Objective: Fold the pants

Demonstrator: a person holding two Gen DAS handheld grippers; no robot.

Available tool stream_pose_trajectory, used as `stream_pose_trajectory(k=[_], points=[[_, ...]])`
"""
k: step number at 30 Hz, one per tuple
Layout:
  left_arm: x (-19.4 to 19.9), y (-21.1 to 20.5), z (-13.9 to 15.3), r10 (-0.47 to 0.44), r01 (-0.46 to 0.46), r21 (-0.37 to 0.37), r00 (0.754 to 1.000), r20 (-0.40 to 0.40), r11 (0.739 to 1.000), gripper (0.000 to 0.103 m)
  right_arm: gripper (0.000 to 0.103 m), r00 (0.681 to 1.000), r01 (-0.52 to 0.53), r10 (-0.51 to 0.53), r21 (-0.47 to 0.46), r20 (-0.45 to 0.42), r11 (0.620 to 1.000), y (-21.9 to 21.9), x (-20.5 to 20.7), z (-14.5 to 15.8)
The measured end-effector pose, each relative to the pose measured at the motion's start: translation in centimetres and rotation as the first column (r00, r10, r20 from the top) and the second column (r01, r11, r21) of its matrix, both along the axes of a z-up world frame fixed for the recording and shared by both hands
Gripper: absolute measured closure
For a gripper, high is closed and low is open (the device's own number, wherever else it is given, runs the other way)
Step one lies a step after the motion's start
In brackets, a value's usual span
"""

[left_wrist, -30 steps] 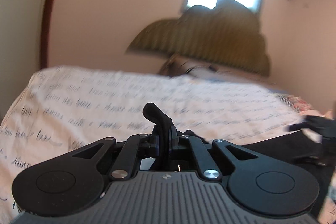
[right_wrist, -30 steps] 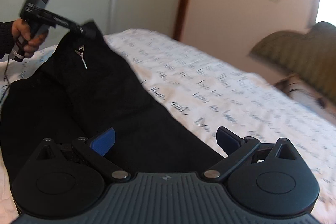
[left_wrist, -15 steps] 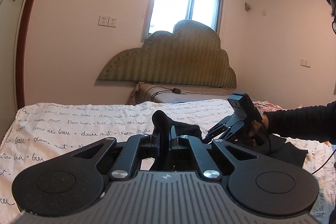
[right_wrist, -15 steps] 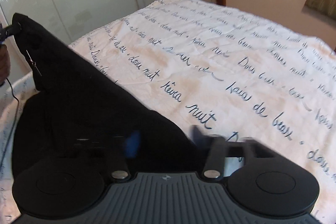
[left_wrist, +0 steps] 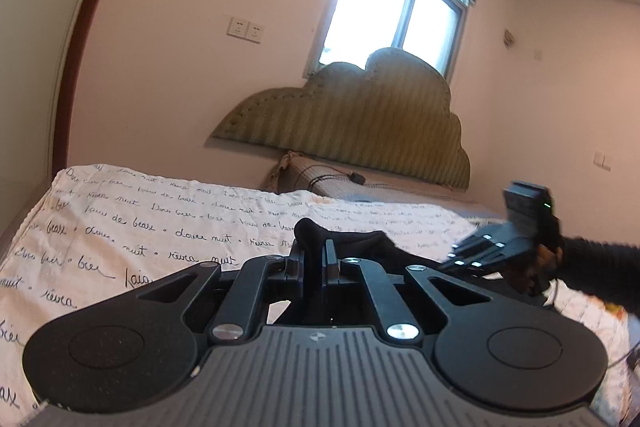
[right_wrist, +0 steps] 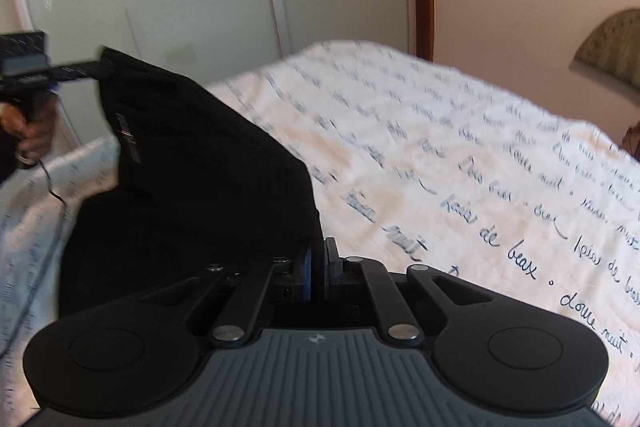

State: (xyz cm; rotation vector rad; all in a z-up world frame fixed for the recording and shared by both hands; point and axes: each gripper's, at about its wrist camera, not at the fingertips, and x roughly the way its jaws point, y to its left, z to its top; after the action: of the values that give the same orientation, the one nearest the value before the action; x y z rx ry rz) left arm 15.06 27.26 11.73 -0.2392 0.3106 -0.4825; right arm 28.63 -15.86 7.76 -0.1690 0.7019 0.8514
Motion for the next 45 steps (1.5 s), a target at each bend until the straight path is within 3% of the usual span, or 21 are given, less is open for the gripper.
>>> stream_pose_trajectory(k=[2,4,5,6,10,12,15,19,23,25,27,28,30,33,36,38,41,45], points=[[-1.2,0.9,0.0,0.005,-0.006,-0.058,1.0,-0.021,0.998,0.091,0.098,1.0,-0.023,0.024,0.042,-0.009,0.999,-0.4,-2.9,1.4],[-2.3,1.7,-0.8,0.027,-0.035,-0.105,0.997,-0.075,0.994,0.072,0.098,0.997,-0.055,0.059,0.074,-0.051,0.996,-0.7,-5.9,1.2],[-2.7,2.2,-1.7,0.041,-0.057,-0.124,0.991,-0.124,0.991,0.054,0.098,0.994,-0.054,0.063,0.098,-0.086,0.994,-0.8,-7.2,0.7],[-3.2,2.7,-2.7,0.066,-0.091,-0.141,0.982,-0.176,0.986,0.048,0.098,0.989,-0.056,0.07,0.113,-0.127,0.992,-0.8,-8.4,-0.3],[-6.3,4.0,-5.0,0.18,-0.227,-0.126,0.935,-0.304,0.966,0.046,0.098,0.974,-0.02,0.036,0.074,-0.224,0.997,-0.1,-10.6,-4.8],[-8.4,4.5,-4.7,0.203,-0.265,-0.167,0.927,-0.317,0.95,0.045,0.098,0.972,-0.005,0.021,0.068,-0.233,0.998,0.1,-10.7,-5.8],[-11.1,3.9,-3.7,0.226,-0.323,-0.239,0.906,-0.357,0.916,0.032,0.098,0.977,0.022,0.0,0.099,-0.213,0.995,0.0,-10.4,-5.7],[-12.6,0.2,-4.5,0.144,-0.344,-0.377,0.873,-0.466,0.86,0.031,0.098,0.985,0.046,-0.021,0.139,-0.173,0.989,-0.3,-9.9,-4.2],[-12.4,-3.7,-6.5,0.091,-0.359,-0.4,0.829,-0.552,0.843,0.031,0.098,0.986,0.074,-0.048,0.158,-0.16,0.985,-0.2,-9.1,-3.2],[-11.9,-4.1,-8.0,0.088,-0.428,-0.435,0.786,-0.612,0.792,0.031,0.098,0.986,0.083,-0.057,0.169,-0.155,0.982,-0.4,-9.0,-2.6],[-11.4,-3.9,-9.1,0.065,-0.487,-0.489,0.753,-0.655,0.723,0.032,0.098,0.987,0.089,-0.063,0.176,-0.146,0.98,-0.4,-9.0,-2.2],[-11.2,-3.8,-9.4,0.04,-0.503,-0.523,0.746,-0.664,0.688,0.032,0.098,0.988,0.09,-0.064,0.18,-0.144,0.979,-0.4,-9.0,-2.1],[-10.7,-4.2,-9.3,-0.009,-0.492,-0.571,0.752,-0.659,0.658,0.032,0.098,0.988,0.091,-0.065,0.183,-0.143,0.979,-0.4,-9.0,-2.0],[-9.9,-4.4,-9.5,0.015,-0.522,-0.543,0.73,-0.684,0.658,0.032,0.098,0.988,0.091,-0.065,0.18,-0.141,0.979,-0.2,-9.1,-2.3],[-9.4,-4.1,-10.5,0.056,-0.596,-0.486,0.666,-0.743,0.64,0.032,0.098,0.987,0.093,-0.066,0.186,-0.144,0.978,-0.2,-9.1,-2.4],[-9.1,-4.0,-10.8,0.063,-0.617,-0.447,0.628,-0.776,0.648,0.032,0.098,0.988,0.094,-0.068,0.188,-0.14,0.978,-0.3,-9.1,-2.3],[-8.7,-4.0,-10.9,0.074,-0.615,-0.428,0.622,-0.779,0.662,0.032,0.098,0.988,0.098,-0.072,0.197,-0.137,0.975,-0.5,-9.1,-2.1],[-8.5,-3.1,-10.2,0.2,-0.669,-0.351,0.602,-0.773,0.655,0.034,0.098,0.988,0.1,-0.074,0.203,-0.132,0.974,-0.5,-9.2,-1.9]])
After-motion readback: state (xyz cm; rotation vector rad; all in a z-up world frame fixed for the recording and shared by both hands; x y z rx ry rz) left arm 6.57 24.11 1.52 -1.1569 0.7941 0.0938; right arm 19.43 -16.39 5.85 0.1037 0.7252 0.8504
